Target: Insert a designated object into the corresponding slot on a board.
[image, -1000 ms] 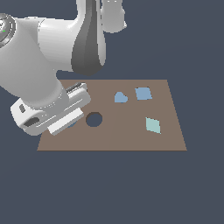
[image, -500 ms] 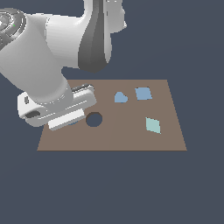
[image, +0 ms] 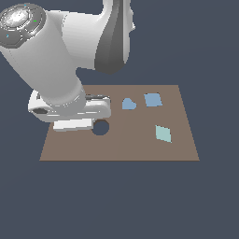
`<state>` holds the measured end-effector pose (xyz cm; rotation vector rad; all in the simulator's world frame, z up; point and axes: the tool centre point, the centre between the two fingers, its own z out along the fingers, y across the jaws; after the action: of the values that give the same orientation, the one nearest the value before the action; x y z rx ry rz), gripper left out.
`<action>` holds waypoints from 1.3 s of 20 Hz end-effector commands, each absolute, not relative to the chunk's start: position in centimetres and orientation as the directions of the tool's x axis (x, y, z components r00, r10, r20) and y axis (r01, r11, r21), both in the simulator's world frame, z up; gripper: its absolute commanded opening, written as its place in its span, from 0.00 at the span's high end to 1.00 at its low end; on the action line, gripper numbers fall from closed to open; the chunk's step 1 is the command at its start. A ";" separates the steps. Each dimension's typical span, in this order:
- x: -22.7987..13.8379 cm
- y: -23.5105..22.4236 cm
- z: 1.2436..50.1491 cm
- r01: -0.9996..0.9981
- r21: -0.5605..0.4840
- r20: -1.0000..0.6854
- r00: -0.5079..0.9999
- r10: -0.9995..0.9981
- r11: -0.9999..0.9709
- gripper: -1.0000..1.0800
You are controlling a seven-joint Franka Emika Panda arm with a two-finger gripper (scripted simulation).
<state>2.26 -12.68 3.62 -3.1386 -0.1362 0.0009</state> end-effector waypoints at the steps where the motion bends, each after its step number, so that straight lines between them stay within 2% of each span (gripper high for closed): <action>1: 2.1 -12.1 3.7 -0.009 0.000 0.000 1.000 -0.009 -1.000 1.00; 15: 2.4 -8.7 3.9 -0.493 0.000 0.000 0.870 -0.493 -0.870 1.00; 26: 3.3 -7.1 4.0 -0.708 -0.001 0.000 0.706 -0.708 -0.706 1.00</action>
<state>3.17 -7.22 4.00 -2.9203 1.1571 0.0008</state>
